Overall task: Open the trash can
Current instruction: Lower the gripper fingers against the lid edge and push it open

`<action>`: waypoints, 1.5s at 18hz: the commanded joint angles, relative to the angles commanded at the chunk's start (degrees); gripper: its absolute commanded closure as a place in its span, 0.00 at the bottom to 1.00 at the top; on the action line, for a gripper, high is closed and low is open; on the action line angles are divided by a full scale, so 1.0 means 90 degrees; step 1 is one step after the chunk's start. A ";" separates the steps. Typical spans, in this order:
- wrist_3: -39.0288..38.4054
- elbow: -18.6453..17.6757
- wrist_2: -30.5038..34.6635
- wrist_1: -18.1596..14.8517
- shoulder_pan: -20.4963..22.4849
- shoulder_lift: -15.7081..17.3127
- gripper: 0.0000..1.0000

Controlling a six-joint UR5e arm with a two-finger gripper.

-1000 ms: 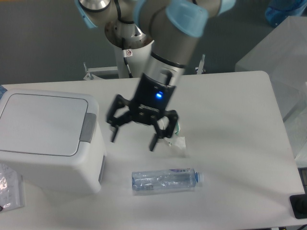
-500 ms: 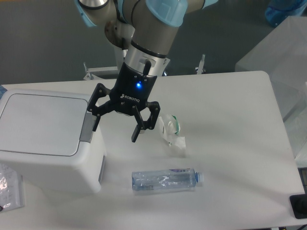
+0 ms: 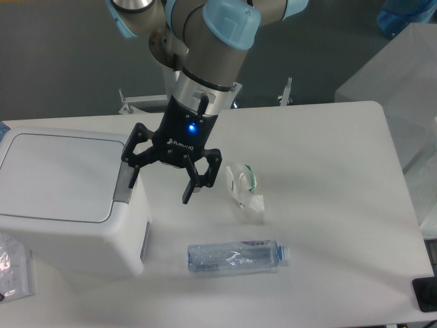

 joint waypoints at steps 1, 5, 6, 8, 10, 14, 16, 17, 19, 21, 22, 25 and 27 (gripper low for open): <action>0.0000 -0.0019 0.0000 0.0000 0.0000 0.0000 0.00; 0.0010 -0.0068 0.0000 0.0000 -0.0010 0.0000 0.00; 0.0010 -0.0088 0.0000 0.0000 -0.0010 0.0000 0.00; 0.0010 -0.0127 0.0000 0.0010 -0.0010 -0.0010 0.00; 0.0010 -0.0137 0.0000 0.0010 -0.0039 -0.0029 0.00; 0.0010 -0.0137 0.0000 0.0039 -0.0039 -0.0039 0.00; 0.0010 -0.0137 0.0010 0.0039 -0.0049 -0.0039 0.00; 0.0010 -0.0137 0.0010 0.0039 -0.0049 -0.0039 0.00; 0.0010 -0.0137 0.0010 0.0039 -0.0049 -0.0059 0.00; 0.0010 -0.0137 0.0010 0.0049 -0.0049 -0.0049 0.00; 0.0010 -0.0137 0.0000 0.0039 -0.0049 -0.0049 0.00; 0.0010 -0.0146 0.0010 0.0039 -0.0049 -0.0059 0.00; 0.0010 -0.0137 0.0000 0.0039 -0.0049 -0.0059 0.00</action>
